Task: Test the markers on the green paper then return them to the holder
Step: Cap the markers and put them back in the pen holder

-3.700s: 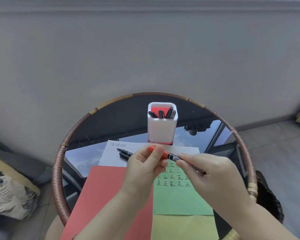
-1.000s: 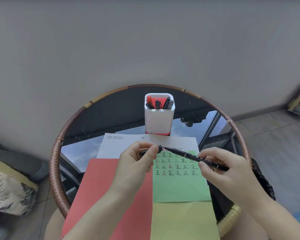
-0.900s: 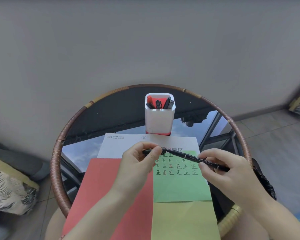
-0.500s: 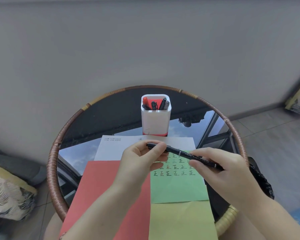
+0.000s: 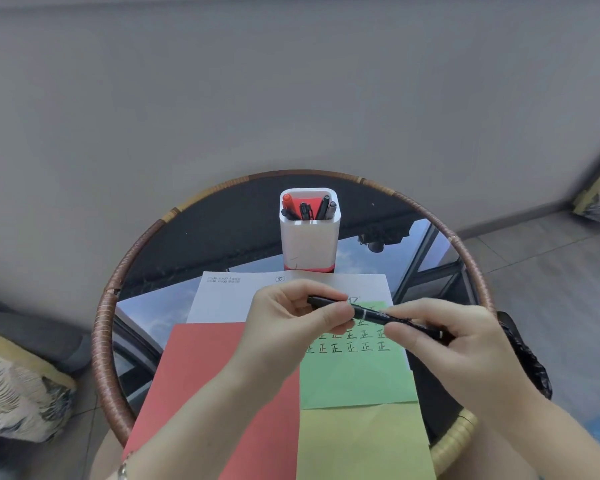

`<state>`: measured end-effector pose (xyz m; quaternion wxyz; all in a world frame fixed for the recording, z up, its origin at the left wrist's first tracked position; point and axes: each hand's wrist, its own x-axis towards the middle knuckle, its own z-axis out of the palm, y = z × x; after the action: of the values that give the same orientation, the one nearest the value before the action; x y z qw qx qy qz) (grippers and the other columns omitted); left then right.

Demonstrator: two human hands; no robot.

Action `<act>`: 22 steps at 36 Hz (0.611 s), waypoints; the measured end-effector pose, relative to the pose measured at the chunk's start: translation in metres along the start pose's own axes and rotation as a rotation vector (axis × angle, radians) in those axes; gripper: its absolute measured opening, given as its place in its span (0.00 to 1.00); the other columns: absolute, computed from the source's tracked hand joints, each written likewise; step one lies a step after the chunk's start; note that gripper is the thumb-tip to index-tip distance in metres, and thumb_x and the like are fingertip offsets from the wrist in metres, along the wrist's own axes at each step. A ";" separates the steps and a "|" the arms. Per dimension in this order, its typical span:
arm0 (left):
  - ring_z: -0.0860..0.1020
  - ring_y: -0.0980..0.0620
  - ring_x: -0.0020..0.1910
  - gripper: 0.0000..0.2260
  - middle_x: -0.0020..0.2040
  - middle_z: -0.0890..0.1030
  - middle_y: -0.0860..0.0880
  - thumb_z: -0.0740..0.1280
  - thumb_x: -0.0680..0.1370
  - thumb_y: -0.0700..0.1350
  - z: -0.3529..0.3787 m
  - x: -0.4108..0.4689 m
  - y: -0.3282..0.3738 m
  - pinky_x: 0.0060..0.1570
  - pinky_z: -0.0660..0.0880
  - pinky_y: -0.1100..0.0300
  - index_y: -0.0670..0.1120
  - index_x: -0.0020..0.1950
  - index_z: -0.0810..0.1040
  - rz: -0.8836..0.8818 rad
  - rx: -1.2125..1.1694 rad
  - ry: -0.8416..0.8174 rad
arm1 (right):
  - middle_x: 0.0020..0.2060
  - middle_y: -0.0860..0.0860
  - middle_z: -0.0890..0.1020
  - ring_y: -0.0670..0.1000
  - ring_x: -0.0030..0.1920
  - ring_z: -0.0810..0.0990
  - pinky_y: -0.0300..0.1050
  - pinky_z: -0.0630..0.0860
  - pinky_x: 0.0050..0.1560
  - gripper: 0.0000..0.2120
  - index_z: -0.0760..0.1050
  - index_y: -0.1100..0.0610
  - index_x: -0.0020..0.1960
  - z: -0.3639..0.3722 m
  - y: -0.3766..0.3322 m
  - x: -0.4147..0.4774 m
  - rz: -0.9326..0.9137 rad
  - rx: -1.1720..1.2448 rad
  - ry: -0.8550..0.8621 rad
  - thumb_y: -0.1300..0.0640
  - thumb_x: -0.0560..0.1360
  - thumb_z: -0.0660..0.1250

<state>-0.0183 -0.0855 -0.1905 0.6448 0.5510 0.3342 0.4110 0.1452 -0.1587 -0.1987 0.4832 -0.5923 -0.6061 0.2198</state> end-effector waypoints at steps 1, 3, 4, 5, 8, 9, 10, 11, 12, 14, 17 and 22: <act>0.80 0.50 0.29 0.04 0.29 0.82 0.45 0.73 0.62 0.35 0.001 0.001 0.002 0.33 0.77 0.64 0.44 0.31 0.83 0.032 -0.002 -0.013 | 0.29 0.56 0.82 0.54 0.28 0.76 0.44 0.72 0.30 0.12 0.82 0.47 0.41 -0.001 -0.002 0.003 0.068 0.063 -0.007 0.42 0.63 0.73; 0.79 0.51 0.29 0.07 0.29 0.82 0.46 0.77 0.60 0.35 0.001 0.004 0.003 0.33 0.76 0.64 0.44 0.32 0.83 0.082 0.005 -0.024 | 0.21 0.58 0.72 0.51 0.21 0.67 0.35 0.65 0.23 0.04 0.83 0.55 0.36 -0.004 -0.005 0.010 0.243 0.257 -0.048 0.56 0.64 0.76; 0.79 0.52 0.29 0.08 0.29 0.82 0.46 0.76 0.60 0.33 0.001 0.005 0.002 0.33 0.75 0.65 0.45 0.32 0.83 0.096 0.003 -0.024 | 0.20 0.55 0.67 0.48 0.20 0.62 0.33 0.61 0.21 0.03 0.82 0.58 0.34 -0.006 -0.004 0.012 0.343 0.361 -0.086 0.60 0.63 0.75; 0.79 0.52 0.29 0.07 0.29 0.82 0.47 0.74 0.61 0.34 0.000 0.006 0.001 0.33 0.75 0.65 0.45 0.32 0.83 0.099 -0.003 -0.022 | 0.21 0.52 0.64 0.45 0.20 0.59 0.33 0.56 0.19 0.04 0.82 0.60 0.33 -0.008 -0.002 0.014 0.430 0.445 -0.133 0.62 0.62 0.76; 0.80 0.53 0.30 0.06 0.30 0.82 0.49 0.71 0.63 0.36 0.000 0.008 -0.001 0.34 0.76 0.65 0.47 0.32 0.84 0.062 -0.065 -0.008 | 0.20 0.49 0.62 0.44 0.20 0.57 0.32 0.53 0.20 0.04 0.81 0.60 0.34 -0.003 -0.006 0.017 0.550 0.558 -0.207 0.60 0.62 0.73; 0.80 0.54 0.31 0.06 0.31 0.82 0.49 0.73 0.63 0.36 0.000 0.008 -0.003 0.34 0.76 0.65 0.47 0.32 0.84 0.027 -0.117 0.012 | 0.18 0.51 0.64 0.45 0.19 0.60 0.34 0.56 0.19 0.03 0.81 0.59 0.33 0.001 -0.008 0.017 0.515 0.541 -0.171 0.62 0.64 0.74; 0.80 0.54 0.32 0.06 0.31 0.82 0.49 0.75 0.63 0.36 -0.001 0.008 -0.006 0.34 0.76 0.66 0.47 0.32 0.84 -0.019 -0.183 0.042 | 0.18 0.54 0.70 0.47 0.19 0.65 0.35 0.62 0.21 0.06 0.82 0.55 0.32 0.006 -0.009 0.016 0.425 0.441 -0.110 0.63 0.66 0.74; 0.81 0.54 0.32 0.05 0.32 0.82 0.49 0.75 0.63 0.38 -0.001 0.008 -0.008 0.34 0.77 0.66 0.47 0.32 0.83 -0.062 -0.240 0.076 | 0.23 0.57 0.77 0.48 0.22 0.70 0.38 0.68 0.24 0.11 0.82 0.49 0.31 0.012 -0.009 0.014 0.292 0.276 -0.033 0.63 0.67 0.73; 0.81 0.55 0.33 0.02 0.32 0.82 0.49 0.72 0.63 0.40 -0.001 0.007 -0.010 0.33 0.77 0.65 0.47 0.32 0.83 -0.095 -0.279 0.113 | 0.28 0.53 0.81 0.49 0.25 0.74 0.41 0.71 0.27 0.14 0.81 0.43 0.31 0.017 -0.011 0.013 0.160 0.123 0.018 0.62 0.68 0.72; 0.80 0.55 0.33 0.04 0.33 0.82 0.49 0.68 0.64 0.43 -0.003 0.006 -0.013 0.32 0.77 0.65 0.46 0.34 0.83 -0.115 -0.310 0.181 | 0.31 0.47 0.82 0.45 0.26 0.74 0.37 0.70 0.27 0.14 0.79 0.39 0.35 0.026 -0.012 0.014 0.018 -0.005 0.009 0.59 0.69 0.71; 0.81 0.54 0.35 0.10 0.35 0.83 0.49 0.68 0.64 0.45 -0.007 0.005 -0.005 0.35 0.79 0.63 0.44 0.43 0.81 -0.051 -0.302 0.289 | 0.34 0.48 0.81 0.42 0.28 0.71 0.33 0.68 0.30 0.10 0.76 0.36 0.42 0.031 -0.009 0.023 0.081 -0.023 -0.097 0.52 0.69 0.71; 0.79 0.58 0.36 0.07 0.35 0.81 0.55 0.68 0.69 0.46 -0.026 0.013 0.023 0.37 0.77 0.65 0.51 0.46 0.80 0.382 -0.121 0.536 | 0.51 0.37 0.75 0.36 0.48 0.73 0.28 0.69 0.43 0.31 0.62 0.41 0.66 0.028 0.004 0.054 0.133 -0.195 -0.135 0.49 0.67 0.72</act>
<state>-0.0393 -0.0611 -0.1715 0.4768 0.4368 0.3576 0.6738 0.1326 -0.0989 -0.1965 0.3657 -0.6592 -0.6152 0.2306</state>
